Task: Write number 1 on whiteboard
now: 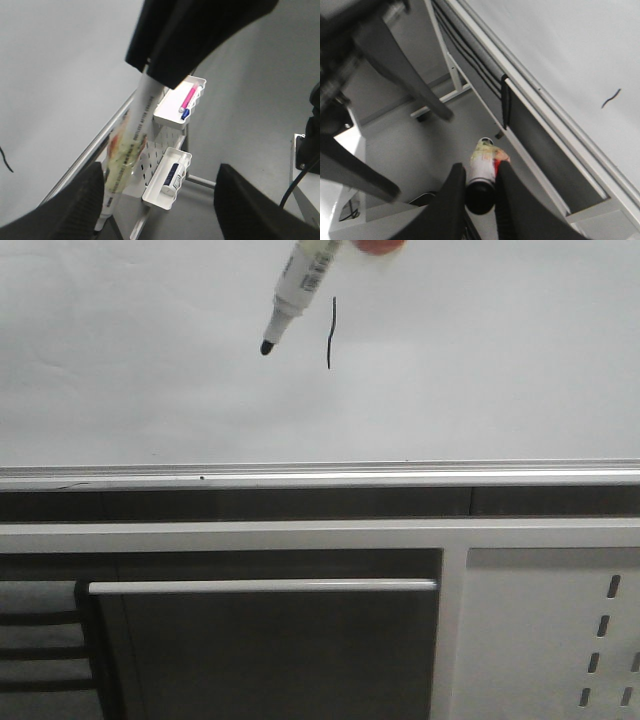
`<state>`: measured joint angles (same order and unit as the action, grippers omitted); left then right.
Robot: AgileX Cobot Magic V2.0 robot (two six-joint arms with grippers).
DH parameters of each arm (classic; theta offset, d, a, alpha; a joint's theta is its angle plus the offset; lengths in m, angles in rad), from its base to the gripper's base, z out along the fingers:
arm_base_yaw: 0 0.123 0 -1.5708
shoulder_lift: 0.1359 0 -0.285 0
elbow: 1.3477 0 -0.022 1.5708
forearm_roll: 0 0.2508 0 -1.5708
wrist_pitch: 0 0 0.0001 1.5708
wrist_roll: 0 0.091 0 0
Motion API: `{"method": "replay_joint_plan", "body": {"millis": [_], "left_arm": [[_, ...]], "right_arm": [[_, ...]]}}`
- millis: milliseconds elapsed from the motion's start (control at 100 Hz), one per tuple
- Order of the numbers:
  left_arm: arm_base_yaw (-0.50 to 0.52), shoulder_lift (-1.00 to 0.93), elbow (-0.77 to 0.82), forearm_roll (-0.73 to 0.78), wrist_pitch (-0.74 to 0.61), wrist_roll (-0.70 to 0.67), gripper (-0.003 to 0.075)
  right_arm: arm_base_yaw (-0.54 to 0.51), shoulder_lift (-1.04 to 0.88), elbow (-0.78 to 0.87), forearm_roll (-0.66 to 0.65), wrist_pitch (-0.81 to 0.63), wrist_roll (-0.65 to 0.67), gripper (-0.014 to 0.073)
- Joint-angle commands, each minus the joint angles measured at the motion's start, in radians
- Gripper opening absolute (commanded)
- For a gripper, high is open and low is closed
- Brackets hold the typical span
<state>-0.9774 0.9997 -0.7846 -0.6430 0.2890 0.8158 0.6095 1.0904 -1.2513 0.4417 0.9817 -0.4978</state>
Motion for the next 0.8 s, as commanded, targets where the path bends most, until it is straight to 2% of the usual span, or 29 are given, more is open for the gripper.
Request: {"method": "replay_joint_plan", "body": {"millis": [0,280,520,790], "left_arm": [[-0.025,0.014,-0.032,-0.012,-0.097,0.011,0.0438],[-0.025,0.044,-0.034,-0.012,-0.154,0.011,0.0433],[-0.025,0.046,-0.034,-0.012,-0.144,0.011,0.0238],[-0.025,0.046,-0.034,-0.014,-0.125,0.011,0.0185]], "right_arm": [[-0.006,-0.008,-0.052,0.051,-0.015,-0.002,-0.0043],[-0.002,-0.008,-0.063,0.081,0.079,-0.002,-0.0043],[-0.002,-0.008,-0.063,0.159,0.077,-0.04,-0.0043],[-0.002,-0.008,-0.063,0.177,0.079,-0.04,-0.0043]]}}
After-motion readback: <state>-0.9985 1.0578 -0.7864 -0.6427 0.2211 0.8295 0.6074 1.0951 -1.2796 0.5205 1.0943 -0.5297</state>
